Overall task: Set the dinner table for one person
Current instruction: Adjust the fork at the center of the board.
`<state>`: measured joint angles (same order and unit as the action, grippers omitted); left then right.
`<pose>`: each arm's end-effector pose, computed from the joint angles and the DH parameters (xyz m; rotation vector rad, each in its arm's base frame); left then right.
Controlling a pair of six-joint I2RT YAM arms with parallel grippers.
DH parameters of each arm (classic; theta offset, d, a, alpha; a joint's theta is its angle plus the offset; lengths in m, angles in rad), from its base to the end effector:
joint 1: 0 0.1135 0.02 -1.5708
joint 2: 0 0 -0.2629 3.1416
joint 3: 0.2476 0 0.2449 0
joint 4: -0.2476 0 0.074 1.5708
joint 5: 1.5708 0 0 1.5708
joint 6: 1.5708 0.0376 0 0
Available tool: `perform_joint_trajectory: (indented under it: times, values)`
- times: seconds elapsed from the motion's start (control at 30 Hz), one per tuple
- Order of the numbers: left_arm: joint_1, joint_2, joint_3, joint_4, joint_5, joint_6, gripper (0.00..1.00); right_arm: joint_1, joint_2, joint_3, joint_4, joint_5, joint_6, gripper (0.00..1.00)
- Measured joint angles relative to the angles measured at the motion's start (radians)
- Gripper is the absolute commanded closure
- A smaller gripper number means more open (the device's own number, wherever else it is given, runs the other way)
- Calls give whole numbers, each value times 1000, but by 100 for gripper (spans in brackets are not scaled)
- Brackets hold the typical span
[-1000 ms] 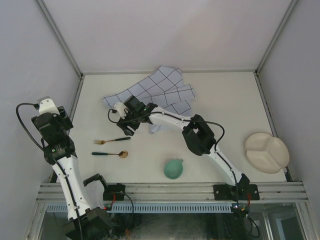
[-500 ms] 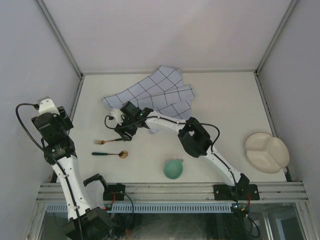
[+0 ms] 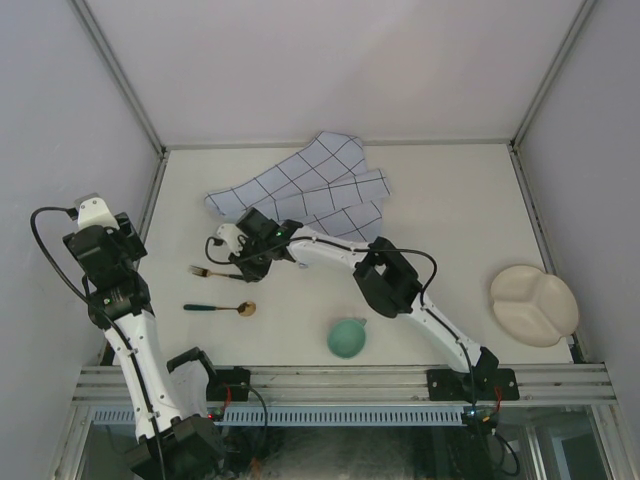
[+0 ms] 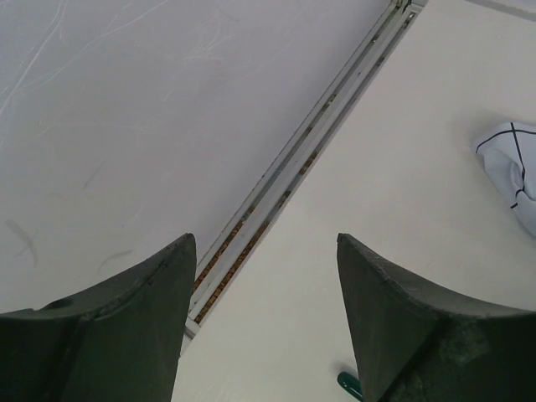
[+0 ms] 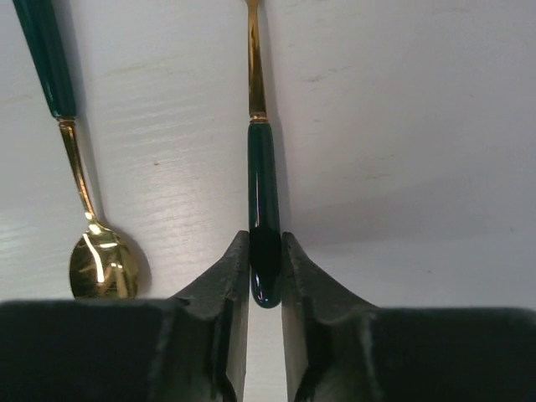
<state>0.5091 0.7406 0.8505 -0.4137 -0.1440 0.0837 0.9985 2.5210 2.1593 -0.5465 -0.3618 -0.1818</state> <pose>0.1384 0.0834 0.3433 -0.5007 1.8404 0.5400 0.2836 0.4648 0.1524 -1.5611 2.0409 0.7807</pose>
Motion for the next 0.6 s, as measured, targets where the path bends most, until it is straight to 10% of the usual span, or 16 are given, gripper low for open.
perform_joint_trajectory:
  times: [0.6]
  values:
    - [0,-2,0,1,18,-14,27,68,-83,-160,57,-42,2,100]
